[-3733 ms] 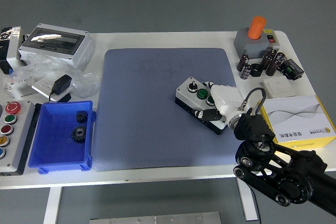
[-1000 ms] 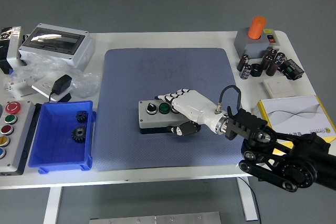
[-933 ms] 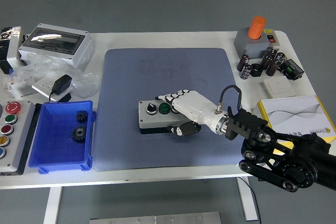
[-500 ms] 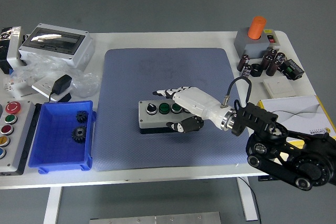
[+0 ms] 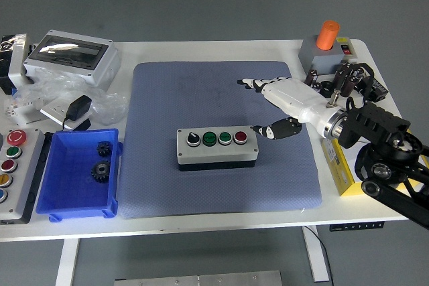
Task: Pick up the button,place it on the desk,press the button,press the button
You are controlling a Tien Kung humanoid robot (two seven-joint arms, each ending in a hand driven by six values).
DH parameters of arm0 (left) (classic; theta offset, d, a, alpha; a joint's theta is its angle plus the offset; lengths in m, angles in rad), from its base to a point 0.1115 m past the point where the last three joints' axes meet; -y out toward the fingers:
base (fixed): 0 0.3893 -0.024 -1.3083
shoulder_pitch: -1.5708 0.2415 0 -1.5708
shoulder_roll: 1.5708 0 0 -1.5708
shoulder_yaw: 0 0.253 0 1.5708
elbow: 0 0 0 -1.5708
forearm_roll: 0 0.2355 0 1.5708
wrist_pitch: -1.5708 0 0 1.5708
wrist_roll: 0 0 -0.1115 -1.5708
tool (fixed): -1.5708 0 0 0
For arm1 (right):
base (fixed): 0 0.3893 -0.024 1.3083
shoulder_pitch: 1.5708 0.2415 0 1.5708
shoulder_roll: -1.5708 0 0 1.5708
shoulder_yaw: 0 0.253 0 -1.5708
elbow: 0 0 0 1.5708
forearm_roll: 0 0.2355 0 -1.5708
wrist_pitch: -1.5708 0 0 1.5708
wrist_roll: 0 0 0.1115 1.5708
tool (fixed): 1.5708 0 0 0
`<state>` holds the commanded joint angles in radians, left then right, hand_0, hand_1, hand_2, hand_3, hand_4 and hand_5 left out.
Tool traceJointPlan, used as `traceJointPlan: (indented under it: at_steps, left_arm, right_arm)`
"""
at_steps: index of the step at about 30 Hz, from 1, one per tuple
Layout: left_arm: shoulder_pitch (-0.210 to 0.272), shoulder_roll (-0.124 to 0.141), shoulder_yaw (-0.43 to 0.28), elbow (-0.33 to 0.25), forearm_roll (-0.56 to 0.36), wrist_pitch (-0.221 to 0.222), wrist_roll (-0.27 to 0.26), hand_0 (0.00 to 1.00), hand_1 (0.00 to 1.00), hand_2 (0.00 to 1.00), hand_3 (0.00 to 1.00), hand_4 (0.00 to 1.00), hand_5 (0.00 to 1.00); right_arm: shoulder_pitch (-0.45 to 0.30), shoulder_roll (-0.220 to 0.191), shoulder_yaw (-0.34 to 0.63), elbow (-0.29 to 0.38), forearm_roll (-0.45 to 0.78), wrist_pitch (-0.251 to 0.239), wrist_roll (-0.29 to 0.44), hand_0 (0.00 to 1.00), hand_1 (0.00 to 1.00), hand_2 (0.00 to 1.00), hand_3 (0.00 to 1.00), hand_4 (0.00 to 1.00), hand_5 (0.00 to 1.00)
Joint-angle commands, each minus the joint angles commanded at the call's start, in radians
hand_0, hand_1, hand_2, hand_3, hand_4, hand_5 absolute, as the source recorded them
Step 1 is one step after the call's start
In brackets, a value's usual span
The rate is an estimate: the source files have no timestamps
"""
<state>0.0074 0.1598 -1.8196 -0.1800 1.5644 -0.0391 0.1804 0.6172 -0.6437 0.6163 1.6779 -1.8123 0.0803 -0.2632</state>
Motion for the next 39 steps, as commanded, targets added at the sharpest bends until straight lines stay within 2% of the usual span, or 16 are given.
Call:
traceJointPlan:
  at_steps: [1,6,7,10,12,13,25,33,36,39]
  left_arm:
    - [0.000,0.000,0.000,0.000,0.000,0.000,0.000,0.631,0.616,0.557,0.711,0.765,0.188]
    - [0.000,0.000,0.001,0.000,-0.001,0.000,0.002,0.631,0.616,0.557,0.711,0.765,0.188]
    - [0.001,0.000,0.002,0.000,-0.002,0.001,0.002,0.632,0.617,0.557,0.709,0.766,0.188]
    - [0.001,0.000,0.002,0.000,-0.003,0.001,0.004,0.632,0.617,0.557,0.709,0.766,0.188]
    - [0.001,0.001,0.002,0.000,-0.003,0.002,0.005,0.632,0.617,0.557,0.709,0.766,0.188]
    - [0.002,0.000,0.002,0.000,-0.003,0.002,0.005,0.631,0.618,0.558,0.710,0.771,0.188]
    - [0.002,-0.001,0.005,0.000,-0.007,0.002,0.004,0.631,0.618,0.561,0.713,0.784,0.201]
    - [0.001,0.000,0.007,0.000,-0.009,0.002,0.000,0.631,0.618,0.561,0.713,0.786,0.201]
    - [0.002,0.000,0.008,0.000,-0.011,0.003,0.001,0.631,0.618,0.561,0.713,0.786,0.201]
    - [0.004,0.000,0.009,0.000,-0.012,0.004,0.002,0.631,0.618,0.561,0.714,0.790,0.209]
  right_arm:
    - [0.005,-0.001,-0.004,0.002,0.005,0.024,-0.018,0.273,0.365,0.324,0.823,0.473,0.119]
    - [0.023,0.000,-0.029,0.009,0.025,0.131,-0.064,0.273,0.365,0.324,0.823,0.473,0.119]
    - [0.025,0.002,-0.035,0.009,0.029,0.143,-0.066,0.203,0.248,0.233,0.815,0.309,0.070]
    - [0.027,0.008,-0.053,0.007,0.038,0.155,-0.066,0.203,0.248,0.233,0.815,0.309,0.070]
    - [0.027,0.015,-0.066,0.006,0.043,0.154,-0.062,0.203,0.248,0.233,0.815,0.309,0.070]
    - [0.028,0.019,-0.072,0.005,0.044,0.153,-0.060,0.177,0.216,0.219,0.802,0.255,0.018]
    - [0.020,0.029,-0.084,0.000,0.047,0.142,-0.053,0.173,0.203,0.211,0.797,0.231,0.002]
    - [0.018,0.042,-0.116,-0.031,0.055,0.155,-0.068,0.171,0.199,0.210,0.792,0.230,0.002]
    - [0.013,0.039,-0.103,-0.024,0.069,0.131,-0.038,0.171,0.199,0.210,0.792,0.230,0.002]
    - [0.004,0.034,-0.057,-0.012,0.110,0.076,0.020,0.172,0.196,0.209,0.789,0.229,0.002]
